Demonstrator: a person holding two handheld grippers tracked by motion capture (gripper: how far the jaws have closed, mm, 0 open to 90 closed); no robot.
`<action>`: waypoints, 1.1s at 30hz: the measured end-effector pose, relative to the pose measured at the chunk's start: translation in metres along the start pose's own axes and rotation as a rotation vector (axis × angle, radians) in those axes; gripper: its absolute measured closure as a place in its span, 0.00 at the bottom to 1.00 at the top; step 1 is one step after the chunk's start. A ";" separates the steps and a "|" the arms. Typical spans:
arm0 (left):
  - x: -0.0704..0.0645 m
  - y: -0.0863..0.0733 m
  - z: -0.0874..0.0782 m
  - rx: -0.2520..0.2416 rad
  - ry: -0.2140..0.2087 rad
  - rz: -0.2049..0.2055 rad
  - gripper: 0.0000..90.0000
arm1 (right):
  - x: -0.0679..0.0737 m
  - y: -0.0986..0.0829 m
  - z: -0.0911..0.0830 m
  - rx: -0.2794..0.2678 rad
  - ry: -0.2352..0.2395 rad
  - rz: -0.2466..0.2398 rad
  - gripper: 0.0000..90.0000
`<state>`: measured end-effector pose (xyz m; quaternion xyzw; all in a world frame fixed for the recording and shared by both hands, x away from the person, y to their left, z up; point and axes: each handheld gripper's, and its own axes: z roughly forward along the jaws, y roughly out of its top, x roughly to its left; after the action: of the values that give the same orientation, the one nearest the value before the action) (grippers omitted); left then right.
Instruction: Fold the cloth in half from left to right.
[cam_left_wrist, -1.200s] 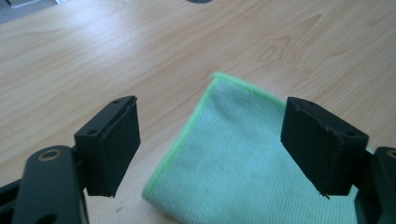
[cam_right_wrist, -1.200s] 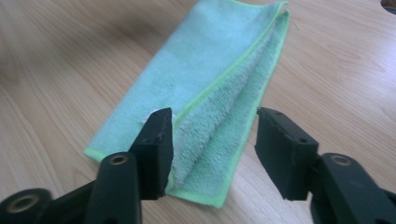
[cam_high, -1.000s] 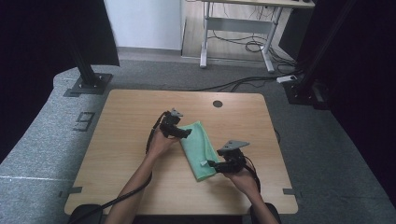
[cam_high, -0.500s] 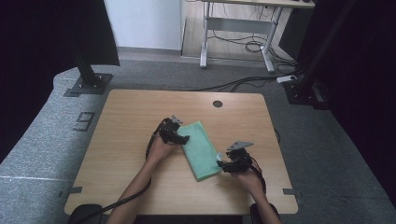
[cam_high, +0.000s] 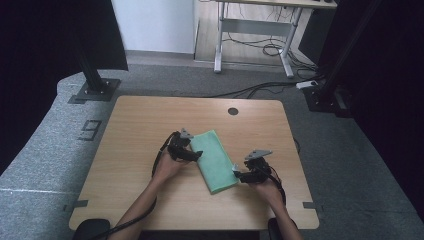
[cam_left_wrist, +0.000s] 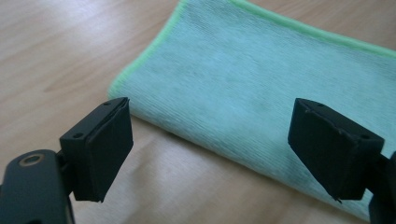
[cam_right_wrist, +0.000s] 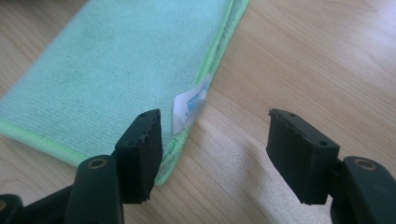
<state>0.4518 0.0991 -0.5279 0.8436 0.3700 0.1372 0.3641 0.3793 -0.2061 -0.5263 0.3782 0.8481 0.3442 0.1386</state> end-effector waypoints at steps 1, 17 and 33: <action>-0.004 -0.003 0.000 0.004 -0.009 0.003 0.15 | -0.001 -0.001 0.003 0.012 0.002 -0.001 0.39; -0.016 -0.017 0.010 0.049 0.068 -0.002 0.11 | 0.002 -0.010 0.012 0.037 0.023 -0.019 0.32; 0.008 -0.026 -0.001 0.053 0.078 -0.031 0.11 | 0.045 0.002 0.026 0.030 0.077 -0.097 0.28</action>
<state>0.4432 0.1175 -0.5465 0.8412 0.4004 0.1548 0.3289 0.3631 -0.1594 -0.5428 0.3251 0.8753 0.3384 0.1167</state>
